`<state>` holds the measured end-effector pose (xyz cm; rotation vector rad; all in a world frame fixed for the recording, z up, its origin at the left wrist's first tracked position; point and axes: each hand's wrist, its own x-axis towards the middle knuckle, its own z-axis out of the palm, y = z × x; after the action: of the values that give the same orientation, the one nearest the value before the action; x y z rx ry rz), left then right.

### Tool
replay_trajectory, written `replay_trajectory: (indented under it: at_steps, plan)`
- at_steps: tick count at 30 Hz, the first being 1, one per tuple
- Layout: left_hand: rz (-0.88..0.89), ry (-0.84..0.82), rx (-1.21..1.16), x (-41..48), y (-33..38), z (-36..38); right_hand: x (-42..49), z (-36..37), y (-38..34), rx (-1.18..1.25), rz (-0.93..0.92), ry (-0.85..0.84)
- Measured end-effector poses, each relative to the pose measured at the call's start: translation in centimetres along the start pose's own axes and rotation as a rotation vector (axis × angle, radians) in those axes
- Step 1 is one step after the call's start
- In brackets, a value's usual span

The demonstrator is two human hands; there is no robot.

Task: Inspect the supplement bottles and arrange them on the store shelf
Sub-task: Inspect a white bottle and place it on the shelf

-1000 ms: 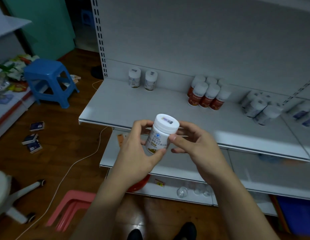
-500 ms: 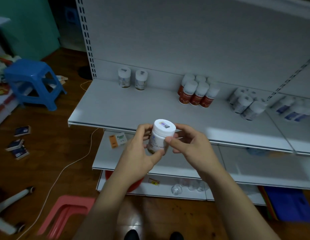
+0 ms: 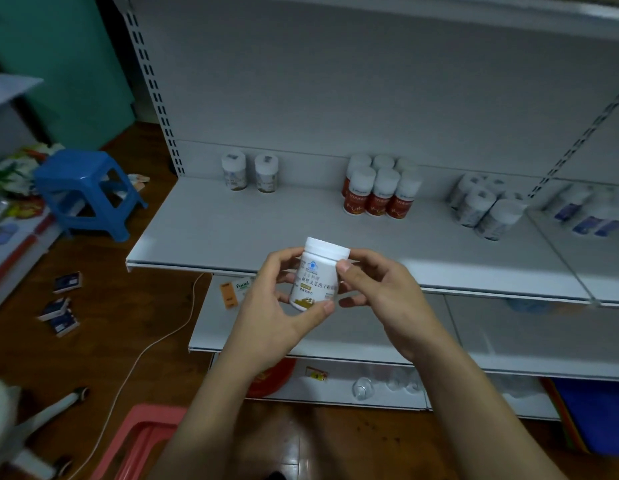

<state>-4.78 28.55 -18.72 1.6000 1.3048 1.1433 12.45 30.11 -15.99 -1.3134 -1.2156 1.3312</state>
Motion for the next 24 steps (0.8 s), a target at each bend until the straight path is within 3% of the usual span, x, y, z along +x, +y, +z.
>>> replay_trajectory:
  at_steps: [4,9,17,24]
  plan:
    - [-0.029,0.025,0.032,0.5,0.4,1.8,0.5,-1.7,0.3,-0.036,-0.057,0.006]
    - [-0.088,0.072,0.115,1.5,0.7,4.2,1.4,-3.3,0.5,-0.289,-0.136,0.018]
    - [-0.132,0.114,0.461,3.0,-1.0,5.5,5.1,-3.2,1.2,-0.671,-0.251,-0.074]
    - [-0.122,0.011,0.844,7.7,-3.3,1.3,13.3,0.4,1.2,-0.824,-0.143,-0.117]
